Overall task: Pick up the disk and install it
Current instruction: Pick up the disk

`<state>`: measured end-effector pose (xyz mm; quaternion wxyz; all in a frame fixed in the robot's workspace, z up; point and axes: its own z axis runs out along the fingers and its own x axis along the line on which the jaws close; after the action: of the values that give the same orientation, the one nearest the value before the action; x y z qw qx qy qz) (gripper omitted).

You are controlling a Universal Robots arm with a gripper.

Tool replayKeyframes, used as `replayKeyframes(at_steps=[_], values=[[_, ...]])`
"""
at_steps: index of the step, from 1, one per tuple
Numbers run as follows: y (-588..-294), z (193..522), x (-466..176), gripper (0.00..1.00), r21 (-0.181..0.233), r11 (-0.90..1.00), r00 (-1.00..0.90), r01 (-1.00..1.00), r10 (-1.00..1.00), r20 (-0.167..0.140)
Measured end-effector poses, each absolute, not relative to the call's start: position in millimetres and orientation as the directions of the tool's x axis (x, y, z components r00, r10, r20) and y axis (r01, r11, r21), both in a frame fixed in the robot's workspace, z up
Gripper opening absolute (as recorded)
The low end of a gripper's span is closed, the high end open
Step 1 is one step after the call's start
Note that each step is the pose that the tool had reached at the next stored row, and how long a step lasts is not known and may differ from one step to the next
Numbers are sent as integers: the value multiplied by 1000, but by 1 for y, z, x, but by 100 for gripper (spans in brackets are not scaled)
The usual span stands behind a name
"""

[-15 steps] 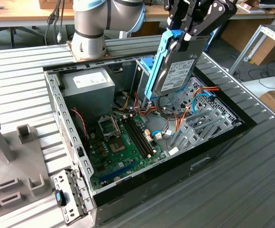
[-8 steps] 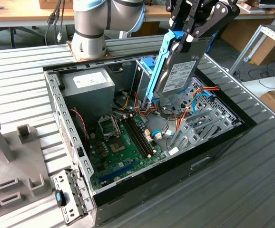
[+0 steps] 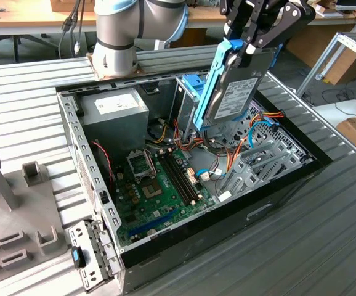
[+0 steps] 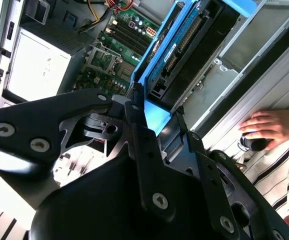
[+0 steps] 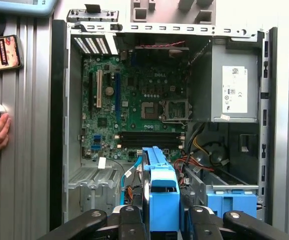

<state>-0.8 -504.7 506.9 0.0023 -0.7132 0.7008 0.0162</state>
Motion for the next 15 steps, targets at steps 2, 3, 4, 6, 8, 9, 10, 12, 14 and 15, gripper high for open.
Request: replayKeyframes(at_steps=[2, 3, 4, 6, 8, 9, 10, 12, 14, 15], values=[[-505, 507, 0, 36, 19, -18, 17, -1000, -1000, -26], [-505, 507, 0, 36, 19, -18, 17, -1000, -1000, -26], [-505, 507, 0, 36, 19, -18, 17, -1000, -1000, -26], [-505, 507, 0, 36, 19, -18, 17, -1000, -1000, -26], [-505, 507, 4, 36, 19, -18, 17, -1000, -1000, -26], [-505, 507, 10, 36, 19, -18, 17, -1000, -1000, -26], [-508, 507, 13, 36, 19, -18, 17, -1000, -1000, -26], [-520, 507, 14, 36, 19, -18, 17, -1000, -1000, -26], [-526, 507, 14, 36, 19, -18, 17, -1000, -999, -27], [-531, 507, 14, 36, 19, -18, 17, -1000, -999, -27]])
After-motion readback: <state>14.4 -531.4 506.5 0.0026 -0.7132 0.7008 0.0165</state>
